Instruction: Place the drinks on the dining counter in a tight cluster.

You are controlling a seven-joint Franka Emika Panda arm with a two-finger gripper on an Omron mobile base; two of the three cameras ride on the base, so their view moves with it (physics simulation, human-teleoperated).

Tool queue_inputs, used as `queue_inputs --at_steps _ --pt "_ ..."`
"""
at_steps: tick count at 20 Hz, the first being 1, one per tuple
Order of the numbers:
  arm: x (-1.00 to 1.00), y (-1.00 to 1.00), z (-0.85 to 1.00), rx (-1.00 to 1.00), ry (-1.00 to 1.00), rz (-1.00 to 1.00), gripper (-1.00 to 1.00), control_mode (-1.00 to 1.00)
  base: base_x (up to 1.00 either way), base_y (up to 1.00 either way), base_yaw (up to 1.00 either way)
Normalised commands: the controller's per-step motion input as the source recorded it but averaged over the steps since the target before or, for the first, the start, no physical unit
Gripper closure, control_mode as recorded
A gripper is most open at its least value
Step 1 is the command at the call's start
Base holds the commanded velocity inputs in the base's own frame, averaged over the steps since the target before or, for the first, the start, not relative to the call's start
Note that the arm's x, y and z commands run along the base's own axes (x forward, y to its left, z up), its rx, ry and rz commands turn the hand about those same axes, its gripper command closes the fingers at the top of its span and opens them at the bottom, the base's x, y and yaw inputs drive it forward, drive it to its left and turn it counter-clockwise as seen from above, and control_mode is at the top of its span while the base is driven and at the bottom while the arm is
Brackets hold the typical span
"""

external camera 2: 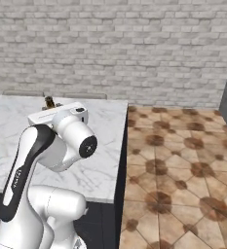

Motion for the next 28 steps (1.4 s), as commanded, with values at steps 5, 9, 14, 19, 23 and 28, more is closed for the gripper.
queue_inputs --at_steps 5,9,14,19,23,28 --pt "0.00 0.05 0.01 0.01 0.00 0.00 1.00 -1.00 0.00 0.01 0.00" --pt "0.27 0.70 0.15 -0.01 0.03 0.00 1.00 -1.00 0.00 0.00 0.00" --pt "0.40 0.78 0.40 -0.14 0.21 0.01 1.00 -1.00 0.00 0.00 0.00" --pt "0.33 0.18 0.24 -0.17 0.31 0.04 1.00 -1.00 0.00 0.00 0.00" --pt "0.67 -0.08 0.00 -0.11 0.24 0.13 1.00 -1.00 0.00 0.00 0.00" --pt "0.67 -0.22 -0.28 -0.01 0.12 0.17 1.00 -1.00 0.00 0.00 0.00"
